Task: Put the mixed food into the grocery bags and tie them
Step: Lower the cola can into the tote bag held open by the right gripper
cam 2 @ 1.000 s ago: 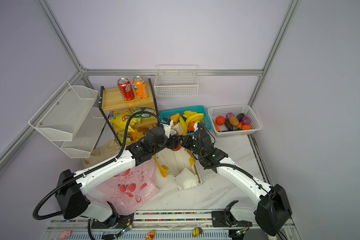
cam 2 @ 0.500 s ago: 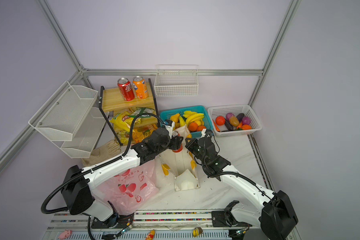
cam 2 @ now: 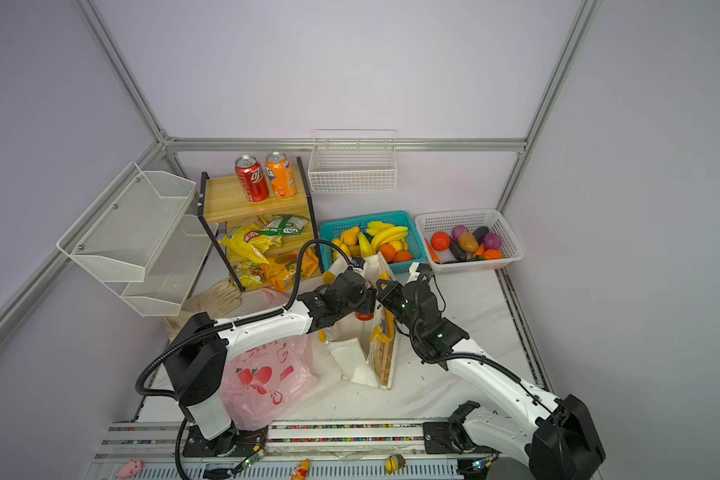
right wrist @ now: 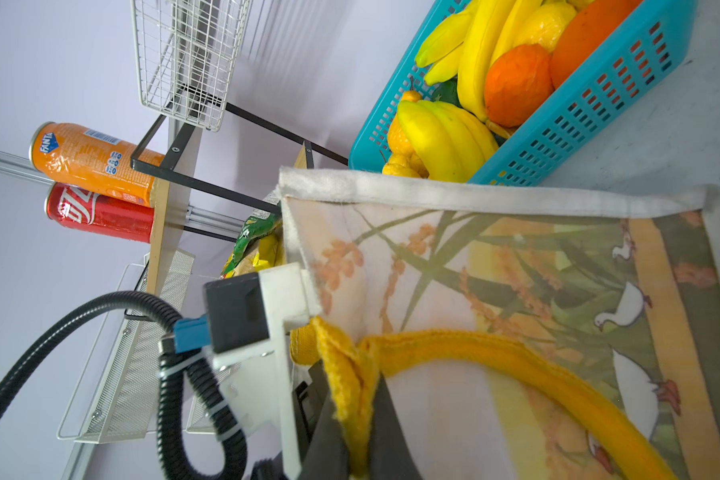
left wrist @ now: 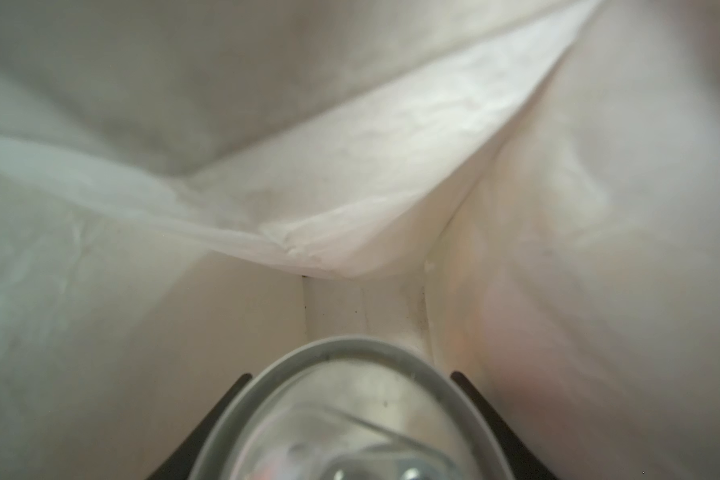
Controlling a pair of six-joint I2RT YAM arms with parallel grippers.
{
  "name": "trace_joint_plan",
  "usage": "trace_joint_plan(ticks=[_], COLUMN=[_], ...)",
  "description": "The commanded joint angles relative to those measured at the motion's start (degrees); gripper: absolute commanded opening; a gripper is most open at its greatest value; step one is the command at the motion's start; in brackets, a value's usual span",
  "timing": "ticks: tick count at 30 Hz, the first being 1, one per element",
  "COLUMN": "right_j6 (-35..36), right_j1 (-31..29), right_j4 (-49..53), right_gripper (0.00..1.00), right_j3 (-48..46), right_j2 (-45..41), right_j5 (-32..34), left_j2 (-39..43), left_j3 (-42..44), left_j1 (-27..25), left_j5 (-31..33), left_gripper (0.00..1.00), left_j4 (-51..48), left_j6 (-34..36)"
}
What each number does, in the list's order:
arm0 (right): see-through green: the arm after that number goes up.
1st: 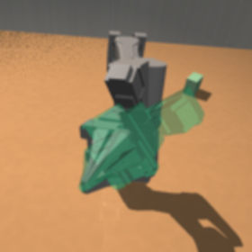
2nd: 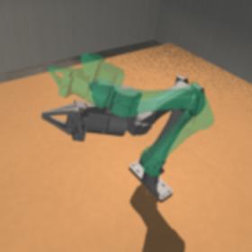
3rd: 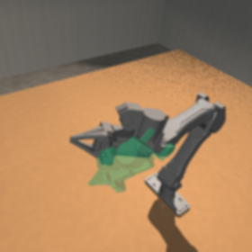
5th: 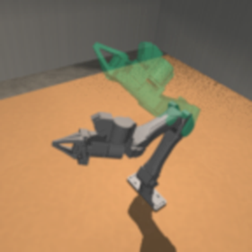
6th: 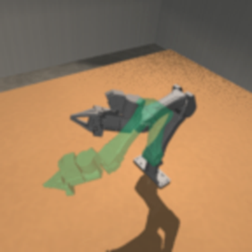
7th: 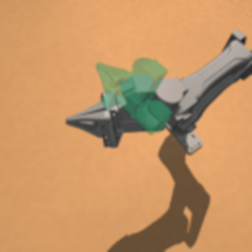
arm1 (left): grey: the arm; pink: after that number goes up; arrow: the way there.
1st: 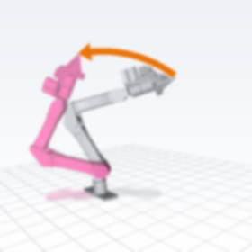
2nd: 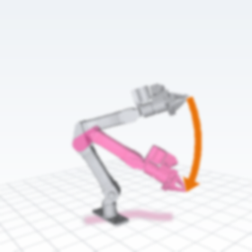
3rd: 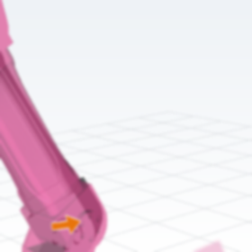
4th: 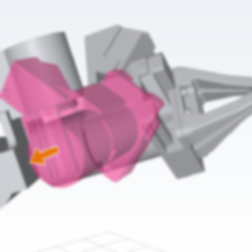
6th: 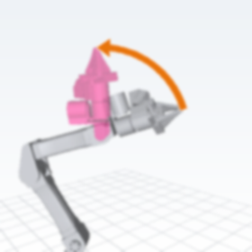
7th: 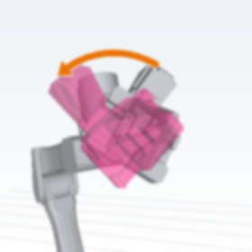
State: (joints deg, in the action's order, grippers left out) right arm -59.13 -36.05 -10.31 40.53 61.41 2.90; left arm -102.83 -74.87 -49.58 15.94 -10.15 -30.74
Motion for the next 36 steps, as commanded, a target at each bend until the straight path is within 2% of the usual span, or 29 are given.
trace_joint_plan(ticks=[1,7,12,16,27,36], right_j6=[0.32,-0.61,3.71,6.62,9.74,11.61], right_j1=[1.25,5.02,10.32,11.18,11.18,11.18], right_j4=[-4.46,-5.13,-3.93,-4.17,-3.19,-3.22], right_gripper=[0.00,0.00,0.00,0.00,0.00,0.00], right_j3=[-2.88,-5.71,-6.77,-7.16,-6.00,-6.66], right_j2=[-2.31,-4.64,-3.27,-1.51,-3.02,-3.02], right_j5=[0.05,-3.38,-10.34,-13.39,-11.27,-10.54], left_j2=[-0.24,-2.26,-3.86,-6.79,-12.44,-14.56], left_j3=[-6.65,-4.99,-5.76,-7.38,-9.51,-6.66], left_j1=[0.12,0.12,-0.16,-0.60,-0.73,-0.78], left_j5=[2.10,-1.58,-4.64,-6.46,-4.50,-5.09], left_gripper=[0.50,0.50,0.50,0.50,0.52,0.54], left_j4=[8.00,15.29,16.92,17.09,17.96,25.77], left_j6=[-0.60,0.77,0.94,2.81,6.66,6.66])
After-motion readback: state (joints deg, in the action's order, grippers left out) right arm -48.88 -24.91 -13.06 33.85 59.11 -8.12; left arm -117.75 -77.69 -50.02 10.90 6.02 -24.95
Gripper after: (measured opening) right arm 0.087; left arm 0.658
